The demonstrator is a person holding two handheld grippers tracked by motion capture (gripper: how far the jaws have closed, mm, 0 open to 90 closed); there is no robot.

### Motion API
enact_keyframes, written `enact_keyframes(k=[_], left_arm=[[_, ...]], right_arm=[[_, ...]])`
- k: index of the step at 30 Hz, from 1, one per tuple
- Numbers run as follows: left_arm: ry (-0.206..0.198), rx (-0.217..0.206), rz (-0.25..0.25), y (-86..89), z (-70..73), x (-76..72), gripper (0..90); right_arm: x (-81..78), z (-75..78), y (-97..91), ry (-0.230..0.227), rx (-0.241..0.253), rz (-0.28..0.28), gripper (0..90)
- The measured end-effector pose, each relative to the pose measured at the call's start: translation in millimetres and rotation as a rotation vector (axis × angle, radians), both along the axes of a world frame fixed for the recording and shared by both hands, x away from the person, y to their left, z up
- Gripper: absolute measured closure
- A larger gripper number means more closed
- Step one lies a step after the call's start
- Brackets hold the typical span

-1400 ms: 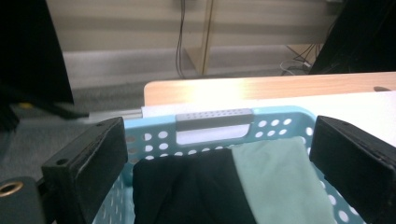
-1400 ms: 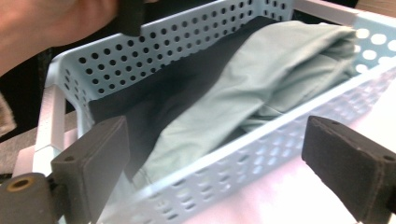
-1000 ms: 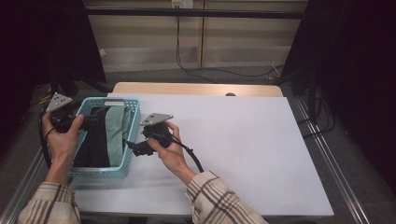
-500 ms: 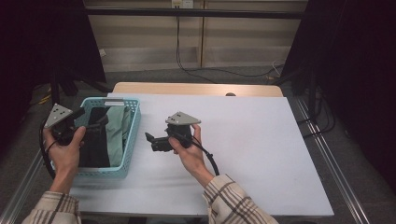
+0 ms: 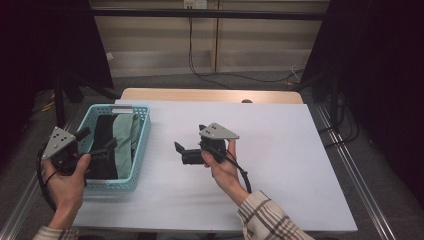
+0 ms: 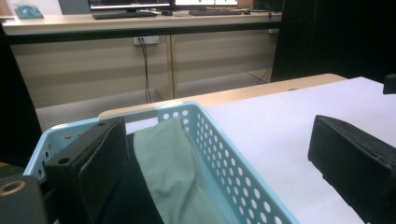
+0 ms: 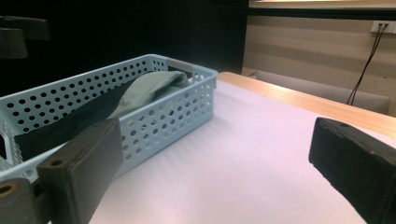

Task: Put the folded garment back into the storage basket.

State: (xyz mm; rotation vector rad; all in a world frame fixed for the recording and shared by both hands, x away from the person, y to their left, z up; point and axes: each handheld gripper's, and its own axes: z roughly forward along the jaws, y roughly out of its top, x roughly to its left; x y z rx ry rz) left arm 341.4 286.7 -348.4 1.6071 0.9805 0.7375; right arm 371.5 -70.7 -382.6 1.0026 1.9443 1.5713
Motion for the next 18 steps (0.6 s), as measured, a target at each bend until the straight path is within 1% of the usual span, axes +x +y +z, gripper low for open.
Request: enact_keyframes(k=[1, 2, 4, 5, 9, 11, 12, 13, 14, 15, 16, 17, 18], left_arm=[[0.0, -0.014, -0.006, -2.4, 0.8, -2.4, 5.1], [-0.004, -0.012, -0.01, -5.6, 2.1, -6.0, 5.1], [-0.034, 0.01, -0.011, -11.6, 4.3, -12.6, 5.0], [-0.045, 0.011, -0.013, -14.8, 4.4, -15.6, 4.8], [-0.046, 0.008, -0.023, -24.7, 0.3, -20.2, 4.8], [-0.028, -0.001, -0.042, -30.1, -3.4, -20.2, 4.8], [-0.024, -0.002, -0.035, -32.0, -4.5, -20.2, 4.8], [-0.02, -0.02, -0.032, -34.2, -6.2, -19.3, 4.8], [-0.009, -0.053, -0.042, -36.5, -7.8, -18.1, 4.8], [-0.014, -0.065, -0.051, -38.4, -8.8, -17.3, 4.3], [-0.025, -0.043, -0.05, -41.3, -9.1, -17.2, 4.2], [-0.034, -0.037, -0.053, -45.0, -9.5, -17.2, 4.0], [-0.032, -0.039, -0.061, -48.0, -10.2, -17.2, 3.9]], right_arm=[[-2.4, -0.3, -3.3, 0.003, 0.004, -0.002, 3.4], [-3.4, -0.8, -5.8, 0.0, 0.002, -0.002, 3.5], [-6.5, -2.0, -12.6, -0.006, -0.003, -0.014, 3.5], [-8.5, -2.5, -16.0, -0.004, 0.001, -0.016, 3.5], [-15.2, -4.0, -31.9, -0.003, -0.005, -0.041, 3.3], [-18.1, -3.8, -39.0, -0.005, -0.006, -0.055, 2.8], [-20.0, -3.4, -44.0, -0.013, -0.012, -0.071, 2.8], [-21.4, -3.1, -47.0, -0.012, -0.012, -0.077, 2.9], [-22.6, -2.6, -51.3, -0.013, -0.009, -0.084, 2.9], [-24.1, -2.4, -56.6, -0.006, -0.003, -0.089, 2.9], [-25.2, -2.2, -59.7, 0.0, -0.004, -0.103, 3.0], [-27.2, -2.3, -64.1, -0.001, -0.006, -0.119, 3.3], [-29.7, -2.3, -68.2, -0.001, 0.005, -0.132, 3.4]])
